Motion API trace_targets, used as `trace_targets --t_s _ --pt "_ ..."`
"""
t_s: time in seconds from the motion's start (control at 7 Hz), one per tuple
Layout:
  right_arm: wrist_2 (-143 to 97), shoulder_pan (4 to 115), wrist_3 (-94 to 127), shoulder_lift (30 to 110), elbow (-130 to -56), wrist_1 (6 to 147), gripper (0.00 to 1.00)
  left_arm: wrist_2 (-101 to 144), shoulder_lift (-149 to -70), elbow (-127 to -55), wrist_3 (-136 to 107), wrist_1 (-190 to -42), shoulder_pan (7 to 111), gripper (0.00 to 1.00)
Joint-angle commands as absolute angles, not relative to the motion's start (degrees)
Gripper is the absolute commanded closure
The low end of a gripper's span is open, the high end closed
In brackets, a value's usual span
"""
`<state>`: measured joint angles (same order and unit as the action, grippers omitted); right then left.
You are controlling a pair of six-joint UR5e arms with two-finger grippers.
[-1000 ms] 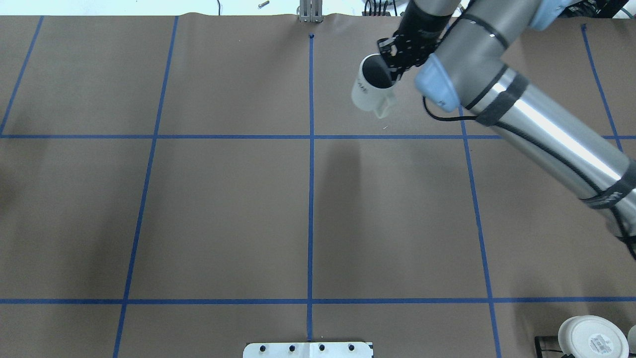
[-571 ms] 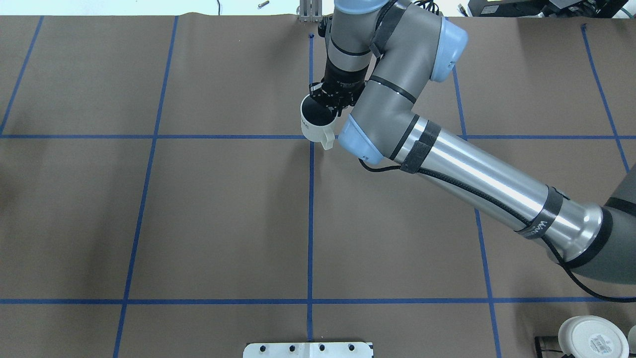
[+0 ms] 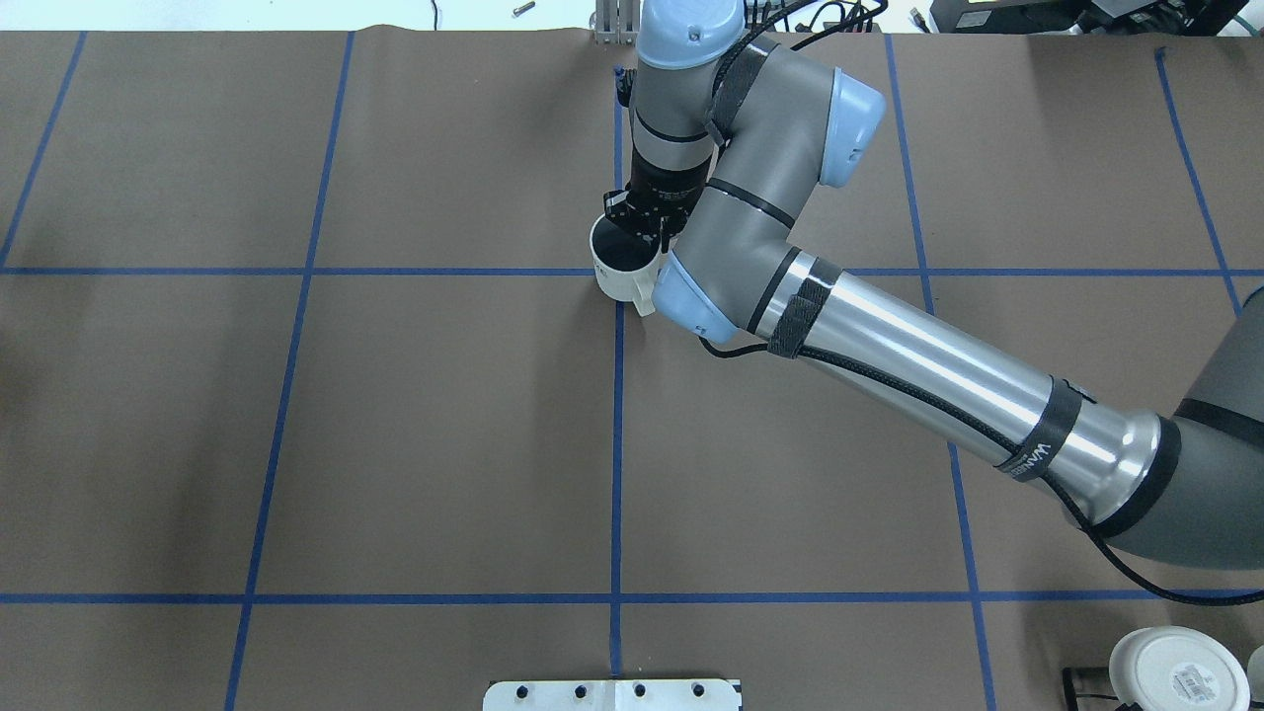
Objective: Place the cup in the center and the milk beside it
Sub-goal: 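Carry the white mug with the right gripper to the table center, then set the mug down at the center, open the right gripper, lift away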
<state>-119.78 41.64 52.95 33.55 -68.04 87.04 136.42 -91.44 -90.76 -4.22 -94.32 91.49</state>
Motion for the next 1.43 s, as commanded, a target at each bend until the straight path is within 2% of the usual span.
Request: trace_targets --t_s 0.0,0.29,0.57,1.0,1.29 --pt "-120.49 42.7 53.17 32.44 -68.11 86.75 0.0 140.07 -91.32 -91.14 -4.13 -94.48 91.49 0.02" --pt "-125.73 47.52 53.17 33.65 -71.09 87.45 0.0 140.45 -91.32 -92.9 2.32 -93.96 92.28 0.02" --pt "-127.7 50.87 52.39 40.22 -77.4 87.45 0.0 137.22 -91.41 -92.03 18.39 -93.6 93.07 0.02" --pt "-130.33 55.53 51.25 51.56 -88.3 88.33 0.0 133.07 -93.94 -84.66 30.14 -94.48 93.25 0.02" --pt "-130.52 55.72 51.24 51.94 -88.77 88.42 0.0 133.07 -94.91 -83.33 28.58 -94.22 93.16 0.02"
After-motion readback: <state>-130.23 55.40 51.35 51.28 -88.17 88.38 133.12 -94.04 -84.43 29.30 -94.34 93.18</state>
